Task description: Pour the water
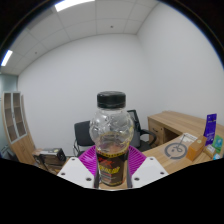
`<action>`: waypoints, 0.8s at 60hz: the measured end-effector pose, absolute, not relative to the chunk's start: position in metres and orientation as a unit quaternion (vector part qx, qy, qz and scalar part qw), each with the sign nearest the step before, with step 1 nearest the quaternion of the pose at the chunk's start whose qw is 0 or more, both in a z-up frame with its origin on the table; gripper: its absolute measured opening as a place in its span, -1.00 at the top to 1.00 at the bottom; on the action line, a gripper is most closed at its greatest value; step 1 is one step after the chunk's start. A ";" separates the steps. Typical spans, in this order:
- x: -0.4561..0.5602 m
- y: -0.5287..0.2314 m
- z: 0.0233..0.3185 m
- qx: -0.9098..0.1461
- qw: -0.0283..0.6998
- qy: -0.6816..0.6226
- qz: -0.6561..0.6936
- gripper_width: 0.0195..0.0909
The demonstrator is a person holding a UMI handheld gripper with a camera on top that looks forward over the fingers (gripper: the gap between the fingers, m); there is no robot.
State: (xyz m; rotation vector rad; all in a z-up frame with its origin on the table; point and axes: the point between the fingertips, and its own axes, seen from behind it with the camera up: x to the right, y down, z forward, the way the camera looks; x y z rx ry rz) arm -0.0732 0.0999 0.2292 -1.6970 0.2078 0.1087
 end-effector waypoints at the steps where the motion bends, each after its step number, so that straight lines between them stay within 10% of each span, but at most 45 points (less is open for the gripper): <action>1: -0.066 0.099 0.221 -0.752 0.653 0.084 0.033 0.52; 23: -0.006 0.095 0.089 -0.810 0.582 0.041 -0.055 0.52; 34: 0.001 0.090 0.088 -0.805 0.588 0.059 -0.050 0.45; 43: 0.002 0.090 0.083 -0.820 0.567 0.049 -0.064 -0.06; 48: -0.001 0.084 0.079 -0.833 0.548 0.048 -0.067 -0.91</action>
